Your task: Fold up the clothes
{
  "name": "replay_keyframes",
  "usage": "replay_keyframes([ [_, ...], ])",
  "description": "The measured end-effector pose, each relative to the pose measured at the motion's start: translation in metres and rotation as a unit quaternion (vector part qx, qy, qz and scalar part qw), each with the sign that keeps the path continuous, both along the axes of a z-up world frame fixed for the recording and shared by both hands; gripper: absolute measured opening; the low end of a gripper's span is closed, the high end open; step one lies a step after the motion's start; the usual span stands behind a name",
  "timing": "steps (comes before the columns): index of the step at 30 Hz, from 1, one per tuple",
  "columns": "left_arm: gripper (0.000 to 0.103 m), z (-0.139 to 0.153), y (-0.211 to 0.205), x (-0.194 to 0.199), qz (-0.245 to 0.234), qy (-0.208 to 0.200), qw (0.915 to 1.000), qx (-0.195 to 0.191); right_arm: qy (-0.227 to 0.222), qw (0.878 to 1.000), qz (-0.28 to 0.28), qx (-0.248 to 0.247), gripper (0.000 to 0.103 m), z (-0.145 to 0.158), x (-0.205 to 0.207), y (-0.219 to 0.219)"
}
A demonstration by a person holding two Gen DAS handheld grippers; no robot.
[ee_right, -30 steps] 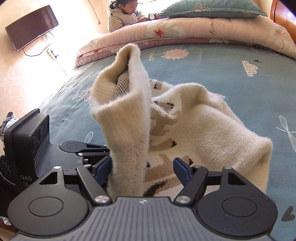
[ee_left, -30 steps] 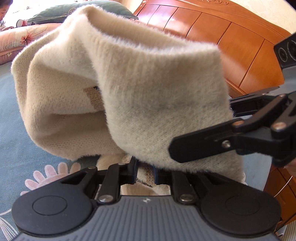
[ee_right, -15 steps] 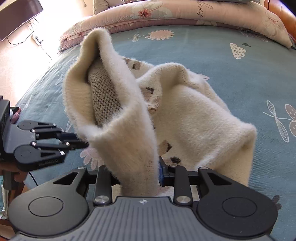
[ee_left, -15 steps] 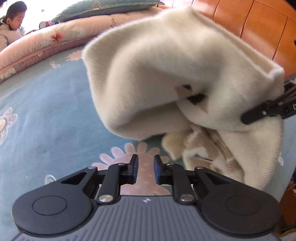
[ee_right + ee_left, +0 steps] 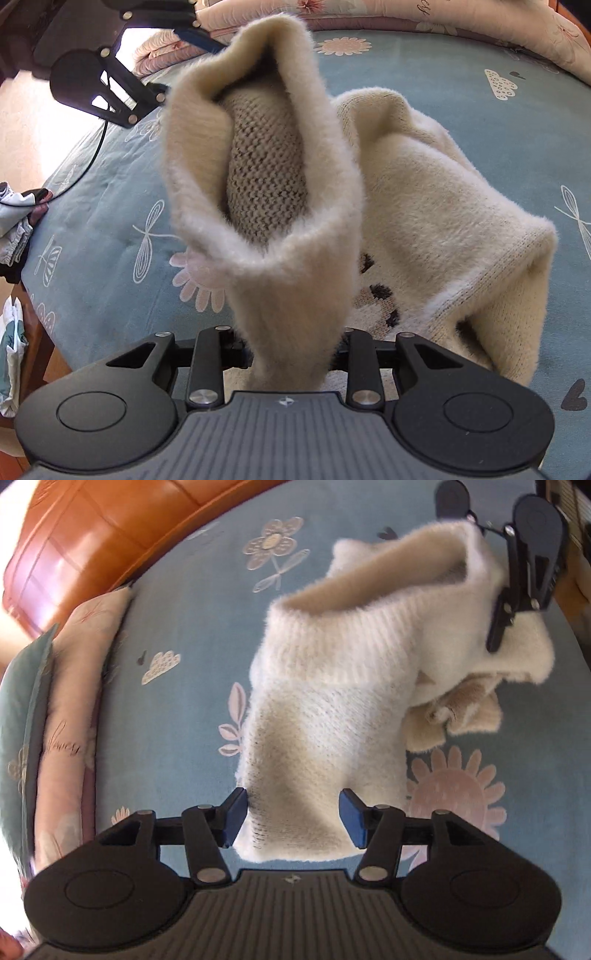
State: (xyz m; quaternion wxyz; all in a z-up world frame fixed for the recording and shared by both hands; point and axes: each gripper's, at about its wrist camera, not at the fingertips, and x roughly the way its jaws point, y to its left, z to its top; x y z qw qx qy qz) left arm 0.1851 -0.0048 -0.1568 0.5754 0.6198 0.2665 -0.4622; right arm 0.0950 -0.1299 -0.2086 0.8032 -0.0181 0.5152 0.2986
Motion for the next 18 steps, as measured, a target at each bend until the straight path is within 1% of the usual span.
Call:
replay_keyframes([
  [1, 0.059, -0.004, -0.001, 0.001, -0.036, 0.000, 0.9988, 0.032, -0.006, 1.000, 0.008, -0.006, 0.034, -0.002, -0.003, 0.001],
  [2, 0.059, -0.008, -0.003, 0.000, -0.068, -0.001, 0.9958, 0.062, -0.012, 1.000, 0.015, -0.008, 0.033, -0.003, -0.006, 0.002],
  [3, 0.059, -0.010, -0.007, 0.002, -0.091, 0.002, 0.9922, 0.085, -0.017, 1.000, 0.021, -0.010, 0.033, -0.004, -0.008, 0.003],
  [4, 0.059, -0.008, -0.011, 0.004, -0.104, 0.011, 0.9895, 0.100, -0.022, 0.999, 0.028, -0.011, 0.033, -0.006, -0.010, 0.005],
  [5, 0.059, -0.006, -0.017, 0.007, -0.111, 0.025, 0.9875, 0.109, -0.025, 0.999, 0.032, -0.011, 0.033, -0.007, -0.012, 0.005],
  [7, 0.059, -0.005, -0.029, 0.019, -0.112, 0.057, 0.9853, 0.116, -0.027, 0.999, 0.033, -0.006, 0.032, -0.007, -0.013, 0.007],
  [9, 0.059, -0.008, -0.040, 0.028, -0.116, 0.102, 0.9793, 0.131, -0.030, 0.999, 0.033, -0.002, 0.032, -0.007, -0.013, 0.008],
  [11, 0.060, -0.020, -0.050, 0.037, -0.121, 0.134, 0.9708, 0.158, -0.032, 0.999, 0.038, 0.004, 0.032, -0.006, -0.009, 0.008],
  [14, 0.059, -0.039, -0.056, 0.046, -0.103, 0.166, 0.9644, 0.179, -0.039, 0.998, 0.051, 0.006, 0.032, -0.005, -0.009, 0.009],
  [16, 0.056, -0.048, -0.055, 0.047, -0.085, 0.185, 0.9612, 0.186, -0.040, 0.998, 0.054, 0.012, 0.033, -0.006, -0.009, 0.007],
  [17, 0.049, -0.049, -0.054, 0.046, -0.076, 0.194, 0.9600, 0.187, -0.036, 0.998, 0.055, 0.016, 0.033, -0.007, -0.008, 0.006],
  [18, 0.030, -0.049, -0.053, 0.044, -0.065, 0.202, 0.9595, 0.185, -0.033, 0.998, 0.055, 0.021, 0.034, -0.008, -0.007, 0.005],
])
